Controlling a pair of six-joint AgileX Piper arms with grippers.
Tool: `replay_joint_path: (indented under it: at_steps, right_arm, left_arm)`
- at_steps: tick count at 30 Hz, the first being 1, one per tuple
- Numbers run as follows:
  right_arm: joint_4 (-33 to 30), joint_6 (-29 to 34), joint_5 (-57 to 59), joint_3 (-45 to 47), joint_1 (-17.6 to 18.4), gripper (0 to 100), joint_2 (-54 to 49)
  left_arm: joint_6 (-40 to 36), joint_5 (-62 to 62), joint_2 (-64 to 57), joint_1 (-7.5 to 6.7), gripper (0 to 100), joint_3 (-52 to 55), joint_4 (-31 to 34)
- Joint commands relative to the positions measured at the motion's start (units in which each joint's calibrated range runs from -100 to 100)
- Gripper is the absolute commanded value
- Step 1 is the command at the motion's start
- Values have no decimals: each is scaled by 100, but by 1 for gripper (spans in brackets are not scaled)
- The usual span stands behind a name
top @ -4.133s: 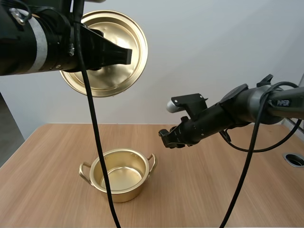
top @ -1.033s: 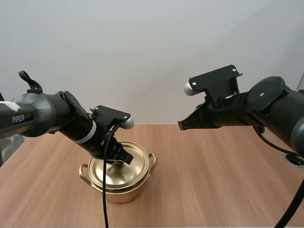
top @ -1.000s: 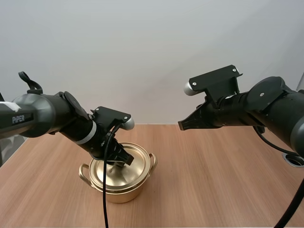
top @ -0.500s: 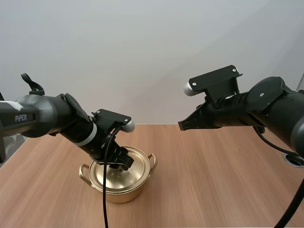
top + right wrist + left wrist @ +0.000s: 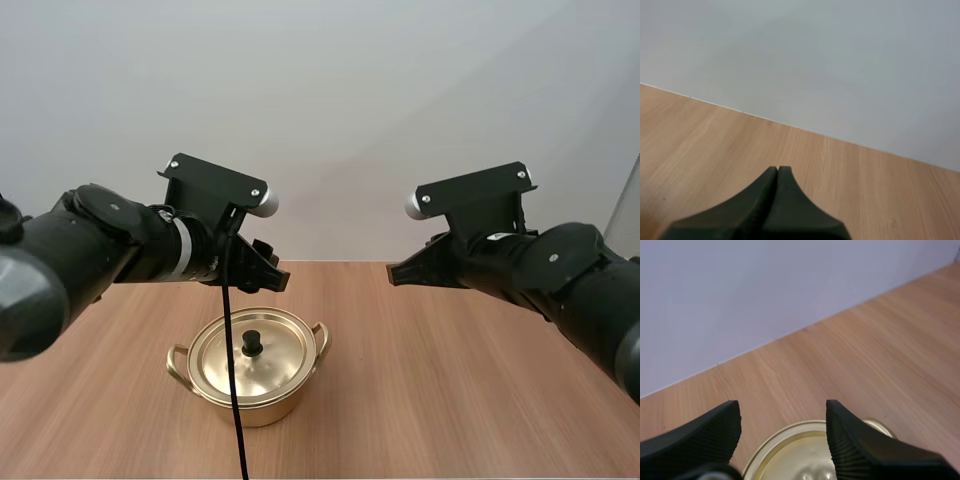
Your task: Open the pot, put the car inside, and close it
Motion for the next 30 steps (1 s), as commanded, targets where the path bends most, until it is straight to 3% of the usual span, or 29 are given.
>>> replay_joint_path:
  at_steps: [1, 5, 8, 12, 15, 19, 23, 25, 30]
  right_arm:
    - [-51, -22, -2396, 522, -5, 0, -87]
    - [-12, 13, -2179, 869, -5, 0, -99]
    - [-2, -9, -3033, 1408, -5, 0, -101]
    - [-26, -9, -4436, 2262, -5, 0, -101]
    - [-503, 82, -4666, 2790, 37, 0, -101]
    - [-1079, 943, -4604, 2903, 167, 0, -112]
    - [-1105, 1895, -5167, 2903, 308, 0, -178]
    - [-1146, 2011, -5228, 2903, 391, 0, -178]
    - [-1169, 2011, -5227, 2903, 523, 0, -178]
  left_arm:
    - [-349, -475, -2814, 61, 83, 266, -195]
    - [-1289, -209, -3974, 98, 83, 780, 720]
    - [-2166, -649, -4449, 120, 83, 1282, 1730]
    - [-3109, -2320, -4606, 184, 83, 1981, 2863]
    - [-3358, -3319, -4606, 176, 83, 2564, 2936]
    - [-3733, -3170, -4606, 151, 83, 3238, 2936]
    - [-3733, -3108, -4750, -53, 83, 3702, 2936]
    - [-3762, -2270, -4835, -143, 83, 3702, 3008]
    - [-4049, -2610, -4914, -312, 83, 3702, 3109]
